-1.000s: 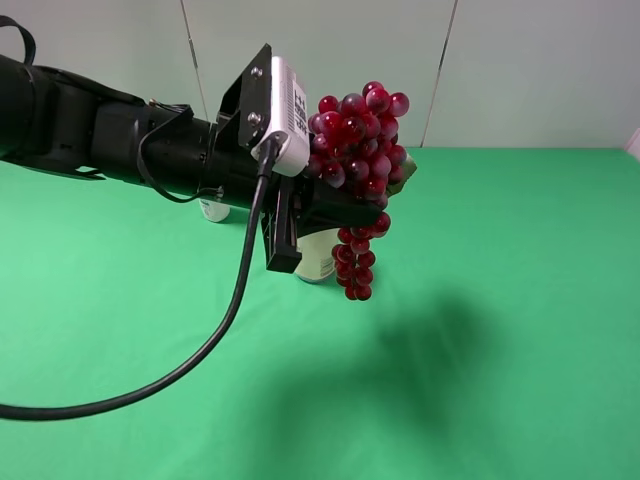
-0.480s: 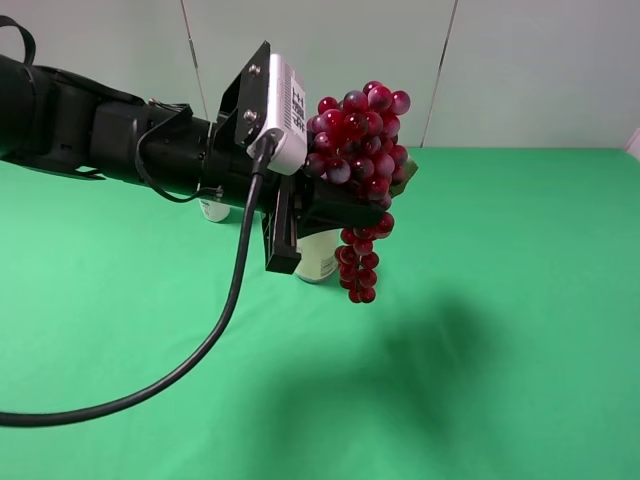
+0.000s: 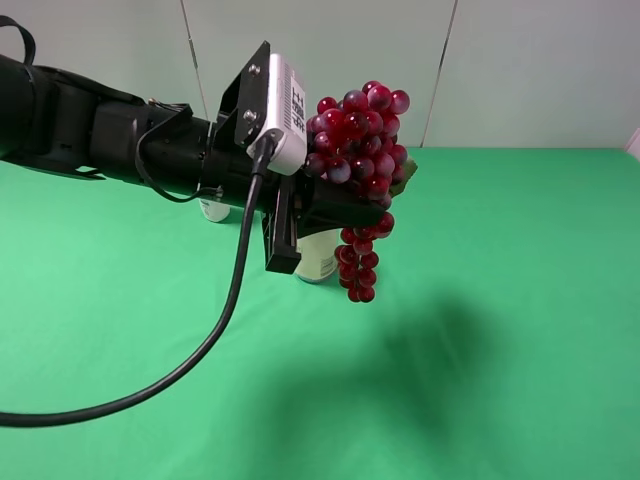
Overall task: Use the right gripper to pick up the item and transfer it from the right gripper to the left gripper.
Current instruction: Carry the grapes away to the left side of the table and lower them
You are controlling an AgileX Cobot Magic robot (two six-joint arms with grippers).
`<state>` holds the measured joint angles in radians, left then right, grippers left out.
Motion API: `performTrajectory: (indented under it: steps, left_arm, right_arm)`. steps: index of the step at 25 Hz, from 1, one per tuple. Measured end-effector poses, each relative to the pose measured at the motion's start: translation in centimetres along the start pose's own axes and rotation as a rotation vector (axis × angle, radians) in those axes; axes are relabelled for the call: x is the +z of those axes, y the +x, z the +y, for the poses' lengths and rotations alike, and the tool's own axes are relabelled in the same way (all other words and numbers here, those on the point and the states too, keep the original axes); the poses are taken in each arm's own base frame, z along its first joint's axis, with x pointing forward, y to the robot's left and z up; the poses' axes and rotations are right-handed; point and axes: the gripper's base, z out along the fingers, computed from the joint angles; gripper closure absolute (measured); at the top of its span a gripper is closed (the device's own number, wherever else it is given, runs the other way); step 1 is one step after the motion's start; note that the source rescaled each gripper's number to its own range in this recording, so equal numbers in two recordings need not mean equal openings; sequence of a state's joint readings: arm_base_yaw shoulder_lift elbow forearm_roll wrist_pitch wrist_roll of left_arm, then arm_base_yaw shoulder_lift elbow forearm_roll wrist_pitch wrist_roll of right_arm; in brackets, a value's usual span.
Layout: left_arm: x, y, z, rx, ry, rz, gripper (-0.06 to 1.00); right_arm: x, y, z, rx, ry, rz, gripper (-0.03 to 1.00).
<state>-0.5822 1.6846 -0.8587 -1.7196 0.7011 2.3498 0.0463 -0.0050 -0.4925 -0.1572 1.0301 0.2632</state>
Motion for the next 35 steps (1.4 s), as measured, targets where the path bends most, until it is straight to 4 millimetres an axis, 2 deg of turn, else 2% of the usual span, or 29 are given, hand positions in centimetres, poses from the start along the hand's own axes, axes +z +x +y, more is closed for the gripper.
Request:
performTrajectory:
  steps: [10,15,21,23,28,35]
  left_arm:
    - [0.0,-0.3,-0.3,0.003,0.034,-0.034,0.94]
    - [-1.0,-1.4,0.2,0.024,-0.038,-0.019,0.94]
    - [-3.3,-5.3,2.9,-0.019,-0.211,-0.002,0.94]
    - [-4.2,-6.1,3.8,-0.058,-0.251,0.014,0.94]
    - [-6.6,-7.0,5.7,-0.15,-0.437,0.056,0.94]
    - [-10.7,-8.2,6.5,-0.281,-0.644,0.005,0.94]
  right_arm:
    - [0.0,0.0,0.0,0.0,0.0,0.0,-0.03]
    - [0.0,0.0,0.0,0.0,0.0,0.0,-0.03]
    - [0.0,0.0,0.0,0.0,0.0,0.0,-0.03]
    - [0.0,0.0,0.0,0.0,0.0,0.0,-0.03]
    - [0.0,0.0,0.0,0.001,-0.001,0.0,-0.03]
    - [0.0,0.0,0.0,0.002,-0.002,0.001,-0.03]
